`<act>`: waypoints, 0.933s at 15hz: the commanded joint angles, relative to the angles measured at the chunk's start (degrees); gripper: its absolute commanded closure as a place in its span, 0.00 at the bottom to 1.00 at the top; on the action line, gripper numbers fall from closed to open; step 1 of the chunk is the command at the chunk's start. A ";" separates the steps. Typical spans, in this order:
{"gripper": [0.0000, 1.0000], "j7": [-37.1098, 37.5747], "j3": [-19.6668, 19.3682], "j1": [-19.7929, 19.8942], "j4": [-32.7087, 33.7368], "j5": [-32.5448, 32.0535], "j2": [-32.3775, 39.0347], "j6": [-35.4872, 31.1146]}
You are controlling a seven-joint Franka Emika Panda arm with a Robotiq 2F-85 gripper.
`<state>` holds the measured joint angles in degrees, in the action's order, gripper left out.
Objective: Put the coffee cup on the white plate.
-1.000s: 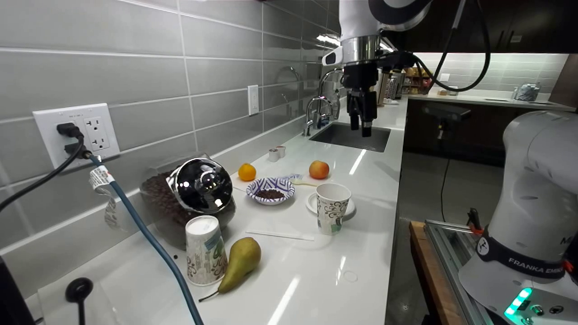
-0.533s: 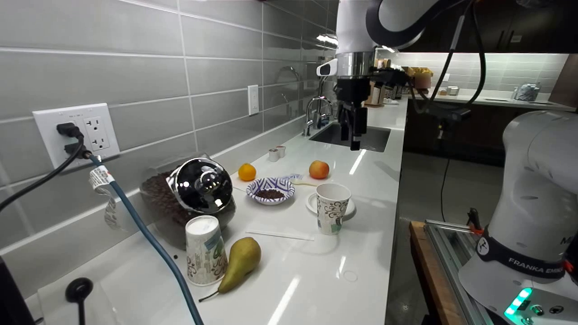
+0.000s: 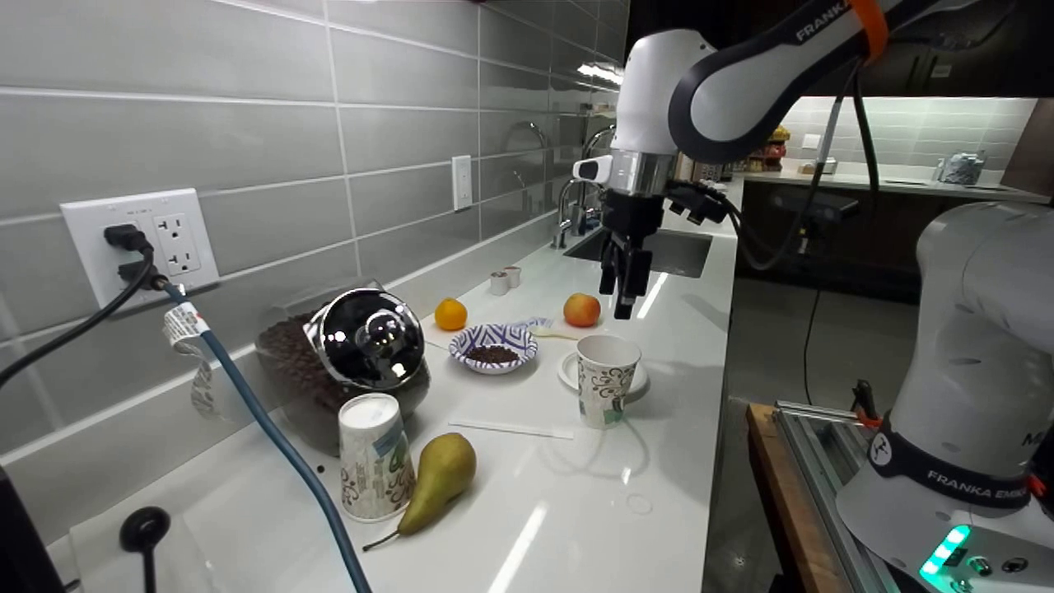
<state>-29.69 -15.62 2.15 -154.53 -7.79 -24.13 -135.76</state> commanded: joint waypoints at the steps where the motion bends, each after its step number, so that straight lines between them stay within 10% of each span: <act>1: 0.16 -2.14 -0.97 -0.48 -2.41 2.99 2.71 -7.98; 14: 0.97 -14.68 -4.11 -6.74 -2.96 25.10 7.95 -13.89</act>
<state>-41.49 -19.46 -3.64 -157.52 12.51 -16.25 -150.33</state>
